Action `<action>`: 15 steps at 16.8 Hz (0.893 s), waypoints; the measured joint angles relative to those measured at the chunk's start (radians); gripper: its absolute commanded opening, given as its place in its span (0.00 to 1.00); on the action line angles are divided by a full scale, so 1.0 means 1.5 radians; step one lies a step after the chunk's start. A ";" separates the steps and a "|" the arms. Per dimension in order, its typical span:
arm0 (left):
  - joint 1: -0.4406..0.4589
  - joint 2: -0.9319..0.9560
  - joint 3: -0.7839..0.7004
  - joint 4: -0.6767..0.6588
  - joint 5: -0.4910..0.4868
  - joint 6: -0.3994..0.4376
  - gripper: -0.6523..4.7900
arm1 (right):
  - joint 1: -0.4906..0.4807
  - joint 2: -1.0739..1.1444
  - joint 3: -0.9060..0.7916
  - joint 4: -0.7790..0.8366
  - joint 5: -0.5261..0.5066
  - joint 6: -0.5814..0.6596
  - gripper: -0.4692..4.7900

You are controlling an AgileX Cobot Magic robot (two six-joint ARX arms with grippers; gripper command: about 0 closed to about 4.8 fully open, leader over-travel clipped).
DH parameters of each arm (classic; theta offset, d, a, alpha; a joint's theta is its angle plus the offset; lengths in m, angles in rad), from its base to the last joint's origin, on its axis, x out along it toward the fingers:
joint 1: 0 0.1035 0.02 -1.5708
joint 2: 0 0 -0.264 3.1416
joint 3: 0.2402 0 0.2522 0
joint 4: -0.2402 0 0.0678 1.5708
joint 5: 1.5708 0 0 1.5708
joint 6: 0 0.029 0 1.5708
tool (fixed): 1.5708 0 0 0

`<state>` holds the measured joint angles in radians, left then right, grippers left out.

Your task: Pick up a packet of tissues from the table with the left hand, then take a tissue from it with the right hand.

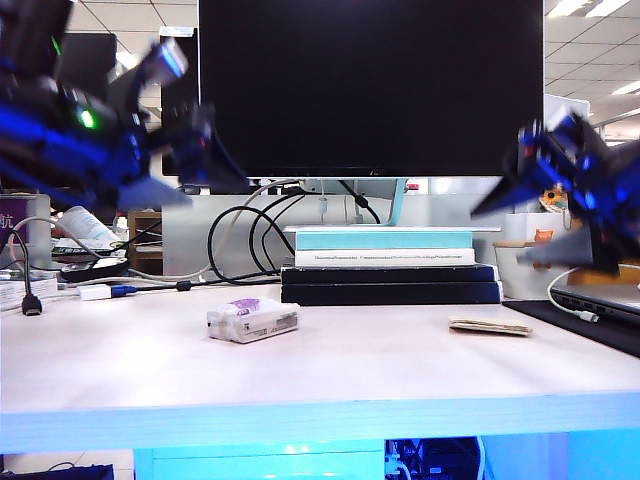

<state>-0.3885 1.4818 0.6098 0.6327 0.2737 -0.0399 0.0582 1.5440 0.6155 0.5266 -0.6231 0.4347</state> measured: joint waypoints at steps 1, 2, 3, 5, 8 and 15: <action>0.000 -0.039 -0.016 -0.001 -0.024 0.007 1.00 | 0.001 -0.033 0.000 -0.001 -0.008 -0.021 0.77; 0.000 -0.071 -0.030 0.000 -0.050 0.015 1.00 | 0.000 -0.073 0.000 -0.001 -0.006 -0.040 0.77; 0.013 -0.120 -0.051 -0.001 -0.070 0.023 1.00 | -0.002 -0.133 0.000 -0.001 0.016 -0.067 0.76; 0.066 -0.205 -0.098 0.008 -0.079 0.027 0.88 | -0.010 -0.222 0.002 -0.006 0.075 -0.099 0.66; 0.226 -0.338 -0.191 -0.002 -0.038 -0.002 0.58 | -0.024 -0.359 -0.036 -0.016 0.190 -0.150 0.08; 0.377 -0.413 -0.230 -0.012 0.101 -0.064 0.21 | 0.014 -0.509 -0.259 0.108 0.289 -0.162 0.08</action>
<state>0.1768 0.8623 0.2642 0.6151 0.4248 -0.1356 0.0795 0.7803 0.2276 0.6880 -0.1894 0.1921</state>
